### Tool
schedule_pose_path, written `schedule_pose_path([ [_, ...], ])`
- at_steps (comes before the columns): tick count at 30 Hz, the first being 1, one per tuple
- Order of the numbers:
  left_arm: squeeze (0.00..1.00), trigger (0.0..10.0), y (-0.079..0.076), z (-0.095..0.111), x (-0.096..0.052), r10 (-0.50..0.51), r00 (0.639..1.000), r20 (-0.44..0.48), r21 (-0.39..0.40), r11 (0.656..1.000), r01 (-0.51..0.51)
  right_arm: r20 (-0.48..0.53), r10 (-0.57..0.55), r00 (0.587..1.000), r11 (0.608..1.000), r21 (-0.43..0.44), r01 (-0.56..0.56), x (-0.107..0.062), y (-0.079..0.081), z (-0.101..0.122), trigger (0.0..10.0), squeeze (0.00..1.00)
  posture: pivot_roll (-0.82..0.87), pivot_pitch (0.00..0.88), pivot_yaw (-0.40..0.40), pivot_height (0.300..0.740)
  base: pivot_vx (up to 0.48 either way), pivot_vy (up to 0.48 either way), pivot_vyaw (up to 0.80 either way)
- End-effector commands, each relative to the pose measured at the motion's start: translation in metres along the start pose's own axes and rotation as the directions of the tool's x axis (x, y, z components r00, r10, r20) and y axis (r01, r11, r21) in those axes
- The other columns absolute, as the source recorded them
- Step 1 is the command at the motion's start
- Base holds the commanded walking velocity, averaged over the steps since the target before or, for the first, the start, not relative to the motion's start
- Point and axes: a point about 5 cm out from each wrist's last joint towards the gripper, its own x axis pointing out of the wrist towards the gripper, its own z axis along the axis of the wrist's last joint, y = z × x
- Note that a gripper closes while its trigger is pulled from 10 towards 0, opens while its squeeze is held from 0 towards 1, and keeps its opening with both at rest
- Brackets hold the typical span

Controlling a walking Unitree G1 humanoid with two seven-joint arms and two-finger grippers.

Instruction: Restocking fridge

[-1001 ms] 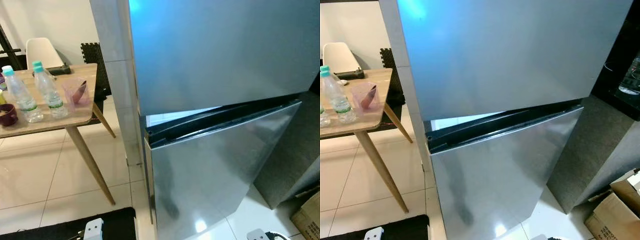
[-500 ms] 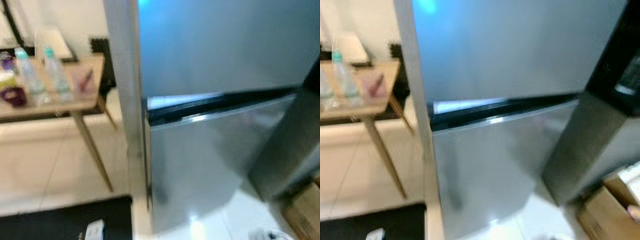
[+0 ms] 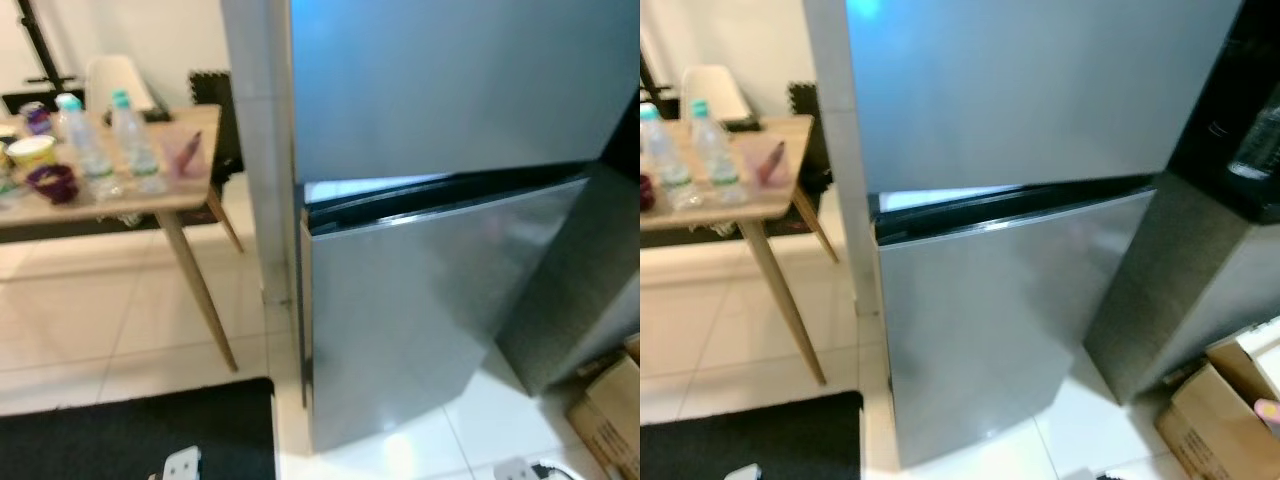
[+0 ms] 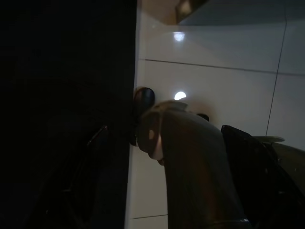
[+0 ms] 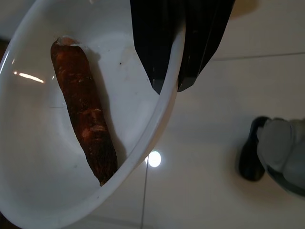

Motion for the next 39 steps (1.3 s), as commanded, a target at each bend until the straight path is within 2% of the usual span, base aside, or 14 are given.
schedule_pose_path([
  [1, 0.0, 10.0, 0.005, 0.013, -0.001, 0.022, 0.999, 0.04, 0.029, 0.999, -0.023, 0.004, -0.006, 1.0, 1.0, -0.007, 0.006, 0.0, -0.002, 0.002, 10.0, 0.0, -0.05, 0.0, -0.033, 0.74, 0.0, 0.0, 0.0],
  [4, 0.0, 10.0, 0.005, 0.019, -0.001, 0.034, 0.997, 0.065, 0.028, 0.999, -0.035, 0.003, -0.007, 1.0, 1.0, -0.007, 0.007, 0.0, -0.002, 0.002, 10.0, 0.0, -0.05, 0.0, -0.033, 0.74, 0.0, 0.0, 0.0],
  [8, 0.0, 10.0, 0.008, 0.065, -0.003, 0.074, 0.968, 0.24, -0.044, 0.997, -0.065, 0.001, -0.012, 1.0, 1.0, -0.003, 0.012, 0.0, -0.003, 0.001, 10.0, 0.0, -0.05, 0.0, -0.035, 0.74, 0.0, 0.0, 0.0],
  [12, 0.0, 10.0, 0.006, 0.091, -0.005, 0.074, 0.945, 0.318, -0.036, 0.997, -0.066, -0.002, -0.013, 1.0, 1.0, -0.004, 0.013, 0.0, -0.004, 0.001, 10.0, 0.0, -0.05, 0.0, -0.031, 0.74, 0.0, 0.0, -0.4],
  [15, 0.0, 10.0, 0.0, 0.131, -0.011, 0.073, 0.897, 0.437, -0.011, 0.997, -0.075, 0.0, -0.017, 1.0, 1.0, 0.008, 0.017, 0.0, -0.005, 0.001, 10.0, 0.0, -0.06, 0.0, -0.029, 0.74, 0.0, 0.0, -0.52],
  [22, 0.0, 10.0, -0.003, 0.159, -0.019, 0.1, 0.84, 0.533, -0.037, 0.995, -0.095, 0.006, -0.014, 1.0, 1.0, 0.008, 0.014, 0.0, -0.004, 0.001, 10.0, 0.0, -0.06, 0.0, -0.026, 0.74, 0.0, 0.0, 0.0],
  [25, 0.0, 10.0, -0.008, 0.171, -0.022, 0.081, 0.814, 0.575, -0.039, 0.997, -0.071, 0.007, -0.013, 1.0, 1.0, 0.009, 0.013, 0.0, -0.004, 0.002, 10.0, 0.0, -0.06, 0.0, -0.027, 0.74, 0.0, 0.0, 0.0],
  [27, 0.0, 10.0, -0.015, 0.189, -0.028, 0.057, 0.77, 0.636, -0.054, 0.998, -0.029, 0.007, -0.012, 1.0, 1.0, 0.01, 0.012, 0.0, -0.004, 0.001, 10.0, 0.0, -0.06, 0.0, -0.026, 0.74, 0.0, 0.0, 0.0],
  [30, 0.0, 10.0, -0.017, 0.194, -0.03, 0.054, 0.755, 0.653, -0.062, 0.998, -0.018, 0.007, -0.011, 1.0, 1.0, 0.01, 0.011, 0.0, -0.004, 0.001, 10.0, 0.0, -0.06, 0.0, -0.026, 0.74, 0.0, 0.0, 0.0],
  [33, 0.0, 10.0, -0.025, 0.218, -0.039, 0.01, 0.695, 0.719, -0.077, 0.995, 0.065, 0.007, -0.009, 1.0, 1.0, 0.009, 0.009, 0.0, -0.004, 0.0, 10.0, 0.0, -0.06, 0.0, -0.029, 0.74, 0.0, 0.0, 0.0],
  [34, 0.0, 10.0, -0.025, 0.218, -0.039, 0.01, 0.695, 0.719, -0.077, 0.995, 0.065, 0.007, -0.009, 1.0, 1.0, 0.009, 0.009, 0.0, -0.004, 0.0, 10.0, 0.0, -0.06, 0.0, -0.029, 0.74, 0.0, 0.0, 0.0],
  [36, 0.0, 10.0, -0.038, 0.233, -0.045, -0.082, 0.658, 0.749, -0.028, 0.987, 0.155, 0.005, -0.008, 1.0, 1.0, 0.009, 0.008, -0.001, -0.004, 0.0, 10.0, 0.0, -0.06, 0.0, -0.029, 0.74, 0.0, 0.0, 0.0],
  [37, 0.0, 10.0, -0.038, 0.233, -0.045, -0.082, 0.658, 0.749, -0.028, 0.987, 0.155, 0.005, -0.008, 1.0, 1.0, 0.009, 0.008, -0.001, -0.004, 0.0, 10.0, 0.0, -0.06, 0.0, -0.029, 0.74, 0.0, 0.0, 0.0],
  [39, 0.0, 10.0, -0.058, 0.247, -0.049, -0.212, 0.616, 0.759, 0.069, 0.966, 0.248, 0.005, -0.007, 1.0, 1.0, 0.009, 0.007, -0.001, -0.004, 0.0, 10.0, 0.0, -0.06, 0.0, -0.027, 0.74, 0.0, 0.0, 0.0],
])
